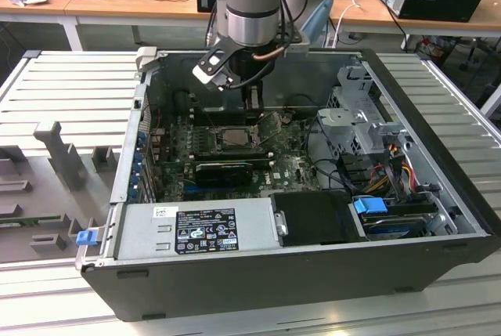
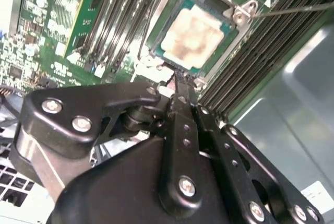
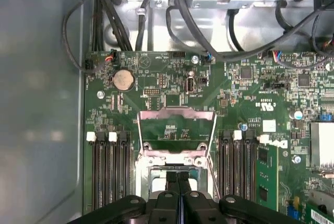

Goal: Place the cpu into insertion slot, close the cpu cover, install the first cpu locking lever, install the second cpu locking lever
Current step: 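Close the cpu cover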

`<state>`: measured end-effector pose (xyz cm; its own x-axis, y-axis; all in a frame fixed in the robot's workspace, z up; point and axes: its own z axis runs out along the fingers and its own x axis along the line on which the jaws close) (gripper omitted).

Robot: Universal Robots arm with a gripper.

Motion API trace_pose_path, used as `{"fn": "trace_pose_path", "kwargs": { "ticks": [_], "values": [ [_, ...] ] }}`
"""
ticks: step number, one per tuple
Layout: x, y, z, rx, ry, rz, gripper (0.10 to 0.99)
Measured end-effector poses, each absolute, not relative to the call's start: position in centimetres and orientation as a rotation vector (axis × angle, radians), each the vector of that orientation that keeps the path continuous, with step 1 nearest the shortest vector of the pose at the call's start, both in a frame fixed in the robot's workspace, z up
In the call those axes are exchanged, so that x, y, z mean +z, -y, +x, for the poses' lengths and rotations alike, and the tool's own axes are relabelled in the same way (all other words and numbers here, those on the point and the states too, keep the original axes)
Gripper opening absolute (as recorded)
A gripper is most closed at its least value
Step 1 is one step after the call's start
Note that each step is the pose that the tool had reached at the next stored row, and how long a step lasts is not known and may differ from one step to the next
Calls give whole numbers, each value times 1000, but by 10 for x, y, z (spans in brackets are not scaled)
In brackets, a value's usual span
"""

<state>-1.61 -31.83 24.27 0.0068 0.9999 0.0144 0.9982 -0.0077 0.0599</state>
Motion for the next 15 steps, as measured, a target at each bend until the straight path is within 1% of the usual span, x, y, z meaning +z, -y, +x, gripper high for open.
{"fn": "trace_pose_path", "kwargs": {
  "ticks": [3, 9, 11, 13, 14, 15],
  "values": [
    [244, 318, -16, 82, -2189, 2206, 106],
    [265, 318, -16, 82, -2190, 2206, 106],
    [267, 318, -16, 82, -2190, 2206, 106],
    [268, 318, -4, 82, -2190, 2206, 106],
    [277, 318, -4, 82, -2190, 2206, 106],
    [277, 318, 0, 82, -2190, 2206, 106]
  ]
}}
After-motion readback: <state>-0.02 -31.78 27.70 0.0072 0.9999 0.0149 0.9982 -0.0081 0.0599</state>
